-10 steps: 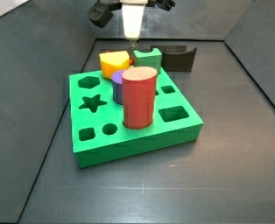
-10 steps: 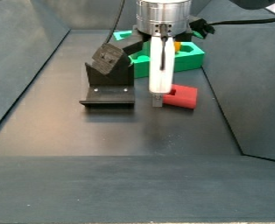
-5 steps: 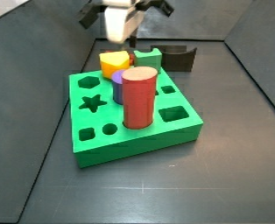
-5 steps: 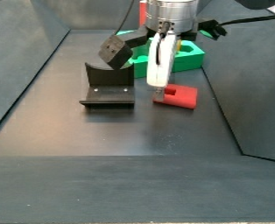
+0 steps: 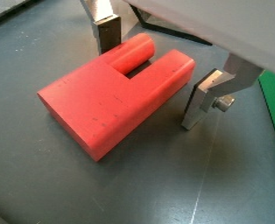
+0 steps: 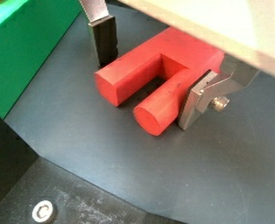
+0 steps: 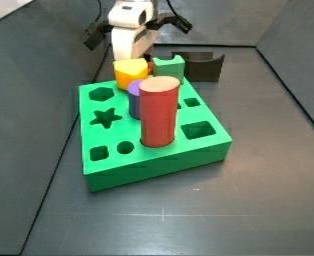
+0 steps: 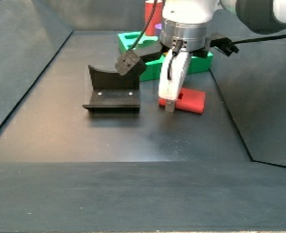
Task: Pick up the square-circle object. Move up. Place the square-circle object on the fixture. Regrasp the square-circle object. Rotate the square-circle object. Move to above the board. Insert the square-circle object.
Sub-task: Pick up the square-circle object, then move up.
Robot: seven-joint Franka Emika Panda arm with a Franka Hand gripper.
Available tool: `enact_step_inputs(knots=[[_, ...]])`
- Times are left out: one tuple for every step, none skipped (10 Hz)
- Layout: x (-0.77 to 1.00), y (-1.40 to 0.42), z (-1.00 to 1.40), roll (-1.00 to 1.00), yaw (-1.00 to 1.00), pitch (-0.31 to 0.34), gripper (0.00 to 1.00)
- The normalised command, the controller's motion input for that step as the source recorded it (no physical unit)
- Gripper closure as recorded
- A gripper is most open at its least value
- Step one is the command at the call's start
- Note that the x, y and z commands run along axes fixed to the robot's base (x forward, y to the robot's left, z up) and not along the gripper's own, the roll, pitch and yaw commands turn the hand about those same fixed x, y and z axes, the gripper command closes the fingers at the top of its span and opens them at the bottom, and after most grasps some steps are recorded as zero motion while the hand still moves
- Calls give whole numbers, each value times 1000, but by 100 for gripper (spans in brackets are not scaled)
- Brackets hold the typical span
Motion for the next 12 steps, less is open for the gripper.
enact_step_inputs(knots=[[0, 0, 0, 0, 0, 0, 100], [0, 0, 0, 0, 0, 0, 100], [0, 0, 0, 0, 0, 0, 100], [0, 0, 0, 0, 0, 0, 100], [0, 0, 0, 0, 0, 0, 100], [0, 0, 0, 0, 0, 0, 100], [0, 0, 0, 0, 0, 0, 100], [0, 0, 0, 0, 0, 0, 100], [0, 0, 0, 0, 0, 0, 100], [0, 0, 0, 0, 0, 0, 100], [0, 0, 0, 0, 0, 0, 100], [0, 0, 833, 0, 0, 0, 100]])
